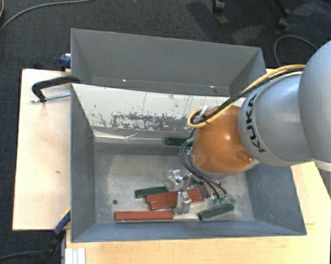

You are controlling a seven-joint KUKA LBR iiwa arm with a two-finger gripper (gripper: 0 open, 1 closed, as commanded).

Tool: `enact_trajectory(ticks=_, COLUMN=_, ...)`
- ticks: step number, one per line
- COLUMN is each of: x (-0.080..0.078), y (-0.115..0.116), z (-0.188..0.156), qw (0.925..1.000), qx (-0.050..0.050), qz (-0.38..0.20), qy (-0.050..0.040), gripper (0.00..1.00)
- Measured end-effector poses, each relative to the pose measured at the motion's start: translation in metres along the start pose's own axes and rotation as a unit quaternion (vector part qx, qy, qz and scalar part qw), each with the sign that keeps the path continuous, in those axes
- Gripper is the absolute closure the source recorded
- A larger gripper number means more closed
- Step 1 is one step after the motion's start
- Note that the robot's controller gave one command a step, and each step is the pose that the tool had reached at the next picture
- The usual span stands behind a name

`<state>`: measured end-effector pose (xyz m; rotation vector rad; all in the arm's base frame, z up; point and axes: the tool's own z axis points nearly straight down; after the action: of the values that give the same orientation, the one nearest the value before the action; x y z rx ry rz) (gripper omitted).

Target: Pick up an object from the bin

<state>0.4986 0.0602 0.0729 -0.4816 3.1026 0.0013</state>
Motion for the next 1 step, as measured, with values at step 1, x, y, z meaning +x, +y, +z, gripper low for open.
enact_trajectory(ticks=1, x=-0.0301, y=-0.0090, z=-0.1189, qw=1.0000, qx=0.001, qz=0.006, qy=-0.0068, gripper=1.00)
